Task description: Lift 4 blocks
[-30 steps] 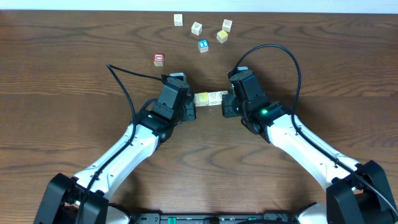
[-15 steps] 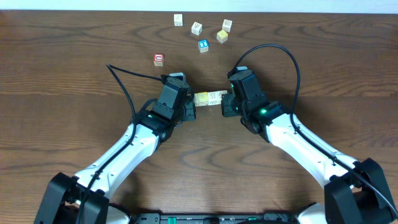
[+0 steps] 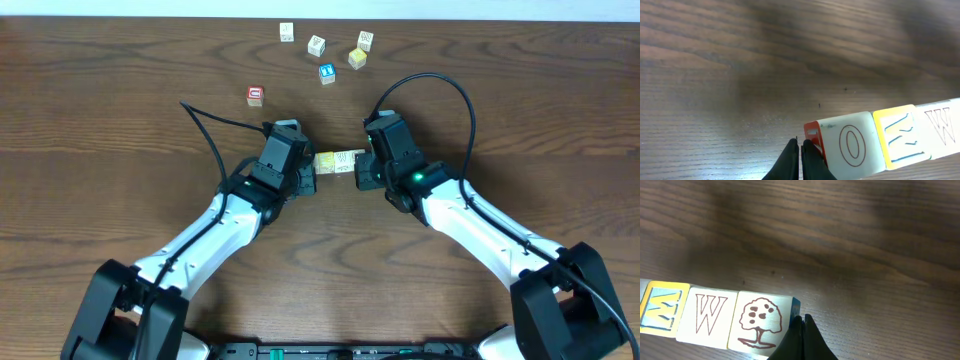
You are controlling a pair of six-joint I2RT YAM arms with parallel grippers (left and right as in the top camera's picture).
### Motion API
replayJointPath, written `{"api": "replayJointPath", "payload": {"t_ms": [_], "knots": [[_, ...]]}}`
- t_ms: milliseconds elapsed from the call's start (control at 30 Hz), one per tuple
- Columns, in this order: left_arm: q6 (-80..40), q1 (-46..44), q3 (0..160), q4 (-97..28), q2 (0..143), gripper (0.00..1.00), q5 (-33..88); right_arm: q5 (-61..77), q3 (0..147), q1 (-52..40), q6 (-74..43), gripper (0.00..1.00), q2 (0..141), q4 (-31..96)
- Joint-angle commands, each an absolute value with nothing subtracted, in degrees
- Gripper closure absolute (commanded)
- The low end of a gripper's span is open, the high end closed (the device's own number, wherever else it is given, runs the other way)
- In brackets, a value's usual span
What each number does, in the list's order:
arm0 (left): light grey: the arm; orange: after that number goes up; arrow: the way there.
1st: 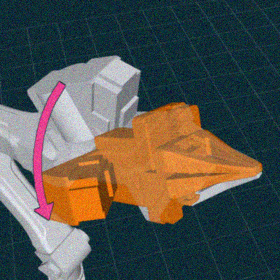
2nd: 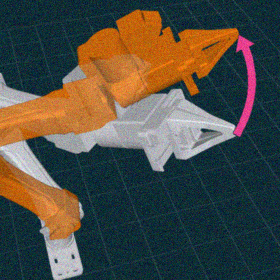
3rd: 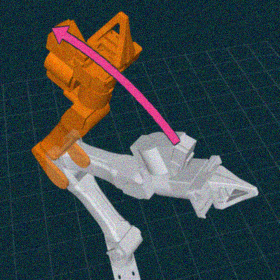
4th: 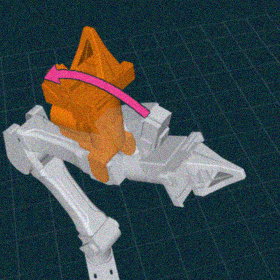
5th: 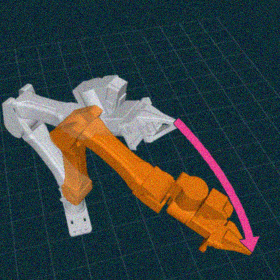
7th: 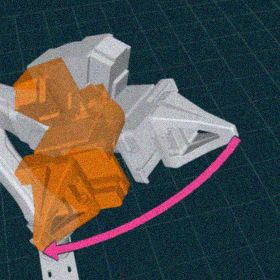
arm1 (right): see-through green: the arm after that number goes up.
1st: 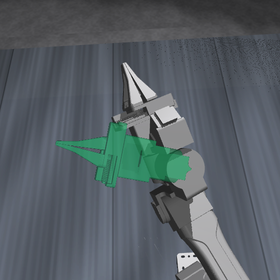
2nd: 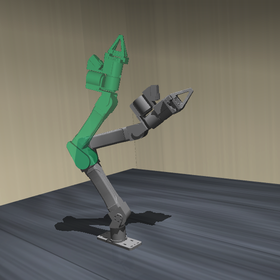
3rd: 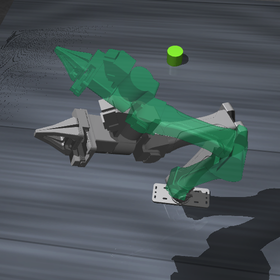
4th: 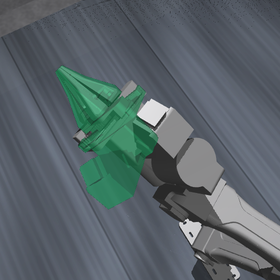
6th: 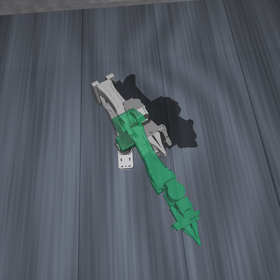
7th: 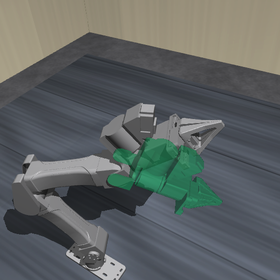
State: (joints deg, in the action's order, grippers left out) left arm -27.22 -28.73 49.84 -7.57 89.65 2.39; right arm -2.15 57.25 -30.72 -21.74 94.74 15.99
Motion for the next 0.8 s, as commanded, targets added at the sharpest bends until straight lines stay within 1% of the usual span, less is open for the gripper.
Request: {"api": "replayJointPath", "payload": {"t_ms": [0,767], "knots": [[-27.8,-32.8,51.7,-4.9,90.2,0.93,16.0,15.3,59.3,-36.1,-22.3,0.99,96.3,14.0],[-28.0,-31.2,51.6,-4.8,91.0,0.93,17.2,14.9,59.2,-36.0,-22.2,0.99,97.5,13.5]]}}
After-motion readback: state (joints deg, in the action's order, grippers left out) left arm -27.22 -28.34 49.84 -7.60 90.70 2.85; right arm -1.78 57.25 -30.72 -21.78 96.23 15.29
